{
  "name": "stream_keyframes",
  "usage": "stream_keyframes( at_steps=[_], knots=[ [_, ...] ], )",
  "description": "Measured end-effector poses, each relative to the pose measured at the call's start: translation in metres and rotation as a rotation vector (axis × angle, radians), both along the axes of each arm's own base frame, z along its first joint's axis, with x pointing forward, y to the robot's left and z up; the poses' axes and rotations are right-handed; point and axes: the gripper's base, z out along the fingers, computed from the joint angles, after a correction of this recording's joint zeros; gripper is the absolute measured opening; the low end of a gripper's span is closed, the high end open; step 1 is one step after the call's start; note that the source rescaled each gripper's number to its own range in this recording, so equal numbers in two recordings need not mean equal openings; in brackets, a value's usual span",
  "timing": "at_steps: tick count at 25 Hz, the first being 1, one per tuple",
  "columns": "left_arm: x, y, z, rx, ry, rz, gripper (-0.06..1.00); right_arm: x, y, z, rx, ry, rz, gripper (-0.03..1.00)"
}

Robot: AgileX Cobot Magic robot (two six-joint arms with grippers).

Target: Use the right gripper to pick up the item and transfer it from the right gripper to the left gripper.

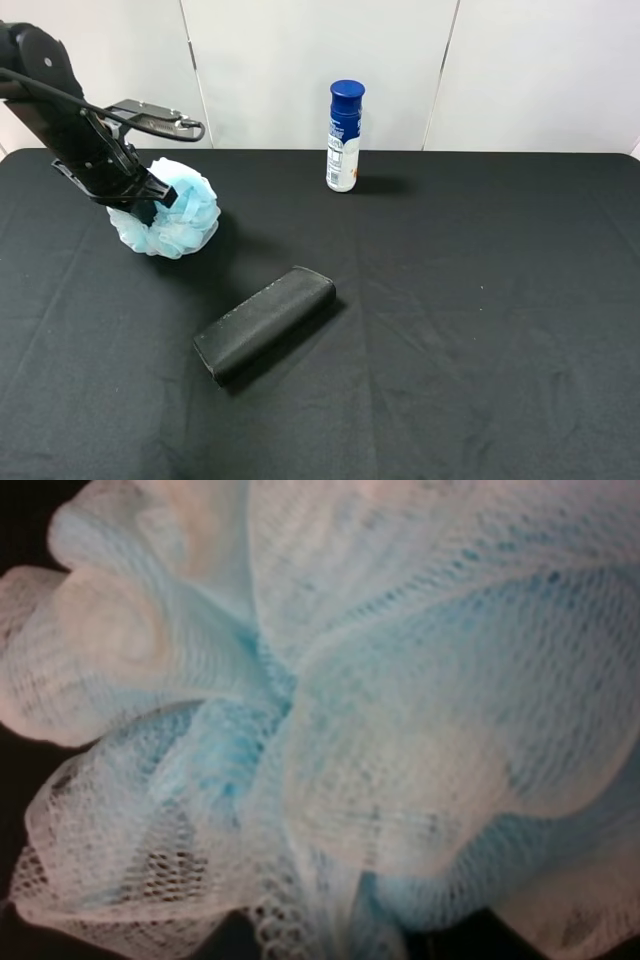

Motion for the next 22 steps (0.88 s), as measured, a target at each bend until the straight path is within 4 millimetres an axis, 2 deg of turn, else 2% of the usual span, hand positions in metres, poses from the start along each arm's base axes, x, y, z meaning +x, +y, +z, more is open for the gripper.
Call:
stream_keyframes(
  at_steps=[1, 2, 5, 6, 7, 8, 10, 12, 16, 19, 20, 22],
  knots=[
    [0.0, 0.0, 0.0, -0.001, -0.004, 0.0, 0.06, 0.0, 0.0, 0.0, 0.0, 0.0, 0.0, 1.0],
    [0.001, 0.0, 0.001, -0.001, -0.007, 0.0, 0.16, 0.0, 0.0, 0.0, 0.001, 0.001, 0.001, 1.0],
    [0.001, 0.0, 0.001, -0.003, -0.011, 0.004, 0.54, 0.0, 0.0, 0.0, 0.001, 0.001, 0.001, 1.0],
    [0.002, 0.0, 0.001, -0.003, -0.013, 0.005, 0.69, 0.0, 0.0, 0.0, 0.001, 0.001, 0.001, 1.0],
    [0.002, 0.0, 0.001, -0.003, -0.013, 0.005, 0.69, 0.0, 0.0, 0.0, 0.001, 0.001, 0.001, 1.0],
    [0.003, -0.001, 0.002, -0.005, -0.017, 0.007, 0.78, 0.0, 0.0, 0.0, 0.001, 0.001, 0.001, 1.0],
    [0.006, -0.001, 0.008, -0.008, -0.031, 0.007, 0.9, 0.0, 0.0, 0.0, 0.001, 0.001, 0.001, 1.0],
    [0.009, -0.002, 0.024, -0.015, -0.047, 0.005, 0.94, 0.0, 0.0, 0.0, 0.001, 0.001, 0.001, 1.0],
    [0.004, -0.002, 0.075, -0.033, -0.104, -0.004, 0.96, 0.0, 0.0, 0.0, 0.001, 0.001, 0.001, 1.0],
    [-0.008, 0.0, 0.112, -0.048, -0.165, -0.01, 0.96, 0.0, 0.0, 0.0, 0.001, 0.001, 0.001, 1.0],
    [-0.019, 0.002, 0.132, -0.057, -0.206, -0.012, 0.96, 0.0, 0.0, 0.0, 0.001, 0.001, 0.001, 1.0],
    [-0.028, 0.004, 0.148, -0.066, -0.247, -0.013, 0.96, 0.0, 0.0, 0.0, 0.001, 0.001, 0.001, 1.0]
  ],
)
